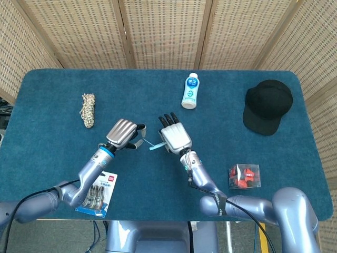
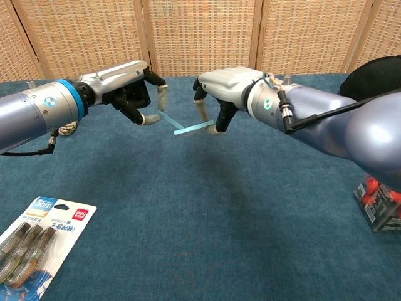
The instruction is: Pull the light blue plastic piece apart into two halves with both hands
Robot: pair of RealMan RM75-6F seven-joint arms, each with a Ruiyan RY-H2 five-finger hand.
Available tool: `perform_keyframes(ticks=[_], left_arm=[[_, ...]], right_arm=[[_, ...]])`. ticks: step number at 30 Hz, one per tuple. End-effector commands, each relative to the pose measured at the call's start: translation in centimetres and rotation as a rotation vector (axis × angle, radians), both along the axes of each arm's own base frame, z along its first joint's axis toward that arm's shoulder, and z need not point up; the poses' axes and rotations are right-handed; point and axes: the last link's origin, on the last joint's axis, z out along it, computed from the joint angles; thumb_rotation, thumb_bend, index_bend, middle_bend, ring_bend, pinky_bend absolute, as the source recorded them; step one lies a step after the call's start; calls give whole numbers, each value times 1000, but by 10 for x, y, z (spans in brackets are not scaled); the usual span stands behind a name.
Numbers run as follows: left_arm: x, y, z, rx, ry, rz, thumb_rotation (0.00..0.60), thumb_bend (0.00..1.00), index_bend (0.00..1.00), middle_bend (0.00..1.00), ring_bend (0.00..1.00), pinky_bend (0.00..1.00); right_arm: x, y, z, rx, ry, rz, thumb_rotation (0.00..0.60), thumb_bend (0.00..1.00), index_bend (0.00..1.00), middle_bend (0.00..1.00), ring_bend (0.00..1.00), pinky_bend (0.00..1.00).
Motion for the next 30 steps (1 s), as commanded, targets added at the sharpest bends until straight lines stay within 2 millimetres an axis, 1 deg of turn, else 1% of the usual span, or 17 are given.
perform_keyframes(ticks=[1, 10, 13, 16, 18, 22, 25, 27, 30], left_arm=[[1, 0, -1, -3, -2, 0, 600, 355, 533, 1000, 897, 909], [6, -2, -7, -14, -15, -3, 600, 360, 533, 1000, 897, 909], [7, -1, -8, -11, -16, -4, 600, 385, 534, 1000, 897, 909], [10, -2, -12, -14, -25, 1, 600, 419, 562, 1000, 897, 909], [10, -2, -13, -14, -27, 2, 600, 462, 611, 1000, 897, 909], [11, -2, -16, -14, -32, 3, 600, 533, 677, 1000, 897, 909], [12, -2, -17, -12, -37, 2, 600, 601, 718, 1000, 897, 909], [11, -2, -16, -7, -41, 2, 600, 665, 768, 1000, 897, 909], [3, 0, -11, 9, -26, 10, 600, 723, 816, 1000, 897, 909]], right_arm=[[0, 0, 0, 0, -1, -1, 600, 554, 619, 109, 0, 0], [-2, -1, 2, 0, -2, -1, 600, 555, 619, 109, 0, 0], [-2, -1, 2, 0, -3, -3, 600, 554, 619, 109, 0, 0], [-3, -2, 3, -3, -4, -4, 600, 554, 619, 109, 0, 0], [-4, -2, 4, -5, -3, -4, 600, 552, 619, 109, 0, 0], [-5, -3, 6, -9, -2, -5, 600, 553, 619, 109, 0, 0], [-6, -3, 8, -13, -2, -7, 600, 553, 619, 110, 0, 0], [-8, -4, 9, -17, 0, -8, 600, 553, 619, 111, 0, 0], [-11, -6, 10, -24, 5, -10, 600, 557, 620, 113, 0, 0]])
